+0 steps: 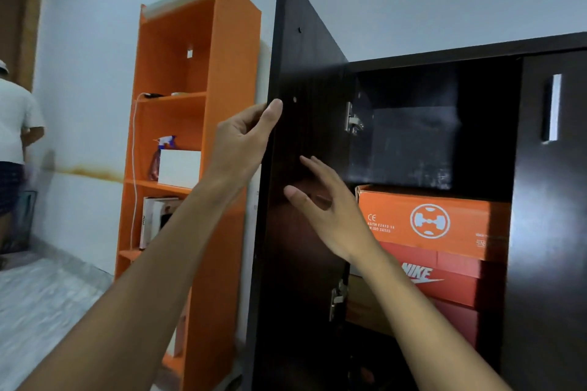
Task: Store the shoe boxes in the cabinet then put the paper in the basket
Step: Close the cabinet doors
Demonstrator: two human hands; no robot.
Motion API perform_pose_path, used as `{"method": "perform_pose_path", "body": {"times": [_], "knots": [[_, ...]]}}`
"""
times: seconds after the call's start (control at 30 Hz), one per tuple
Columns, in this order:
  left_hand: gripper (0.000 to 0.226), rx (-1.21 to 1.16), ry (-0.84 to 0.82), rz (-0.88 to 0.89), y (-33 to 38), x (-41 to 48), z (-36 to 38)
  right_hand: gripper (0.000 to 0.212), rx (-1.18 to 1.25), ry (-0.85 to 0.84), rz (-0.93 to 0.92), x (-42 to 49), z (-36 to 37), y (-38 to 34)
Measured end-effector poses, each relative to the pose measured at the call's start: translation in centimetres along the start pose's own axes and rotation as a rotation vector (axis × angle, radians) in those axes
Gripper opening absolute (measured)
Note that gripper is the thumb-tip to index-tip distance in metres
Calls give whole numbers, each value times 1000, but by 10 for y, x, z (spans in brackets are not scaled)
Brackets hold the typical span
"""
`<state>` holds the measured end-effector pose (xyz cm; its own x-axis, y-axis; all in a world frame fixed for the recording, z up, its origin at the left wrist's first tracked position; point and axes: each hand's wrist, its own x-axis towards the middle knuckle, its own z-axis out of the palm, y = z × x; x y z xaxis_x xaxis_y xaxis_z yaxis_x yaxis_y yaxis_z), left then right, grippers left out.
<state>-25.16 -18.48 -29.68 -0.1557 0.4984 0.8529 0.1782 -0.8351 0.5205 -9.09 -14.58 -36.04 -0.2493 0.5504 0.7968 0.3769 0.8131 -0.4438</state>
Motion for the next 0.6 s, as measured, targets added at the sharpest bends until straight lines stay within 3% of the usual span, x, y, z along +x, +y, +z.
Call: {"method": "perform_pose_path", "body": {"times": [0.17,0.37,0.47,0.6], "knots": [[32,-131,-157,21,15,-4,37,95,95,17,30,-23,-27,-3],[45,-142,-305,178,13,-8,107,65,47,101,-17,-63,-91,-1],[39,-103,-387,225,6,-10,143,64,-76,232,-76,-81,-125,11],[51,62,-533,250,-10,-11,185,69,-214,335,-72,-101,-163,30]]}}
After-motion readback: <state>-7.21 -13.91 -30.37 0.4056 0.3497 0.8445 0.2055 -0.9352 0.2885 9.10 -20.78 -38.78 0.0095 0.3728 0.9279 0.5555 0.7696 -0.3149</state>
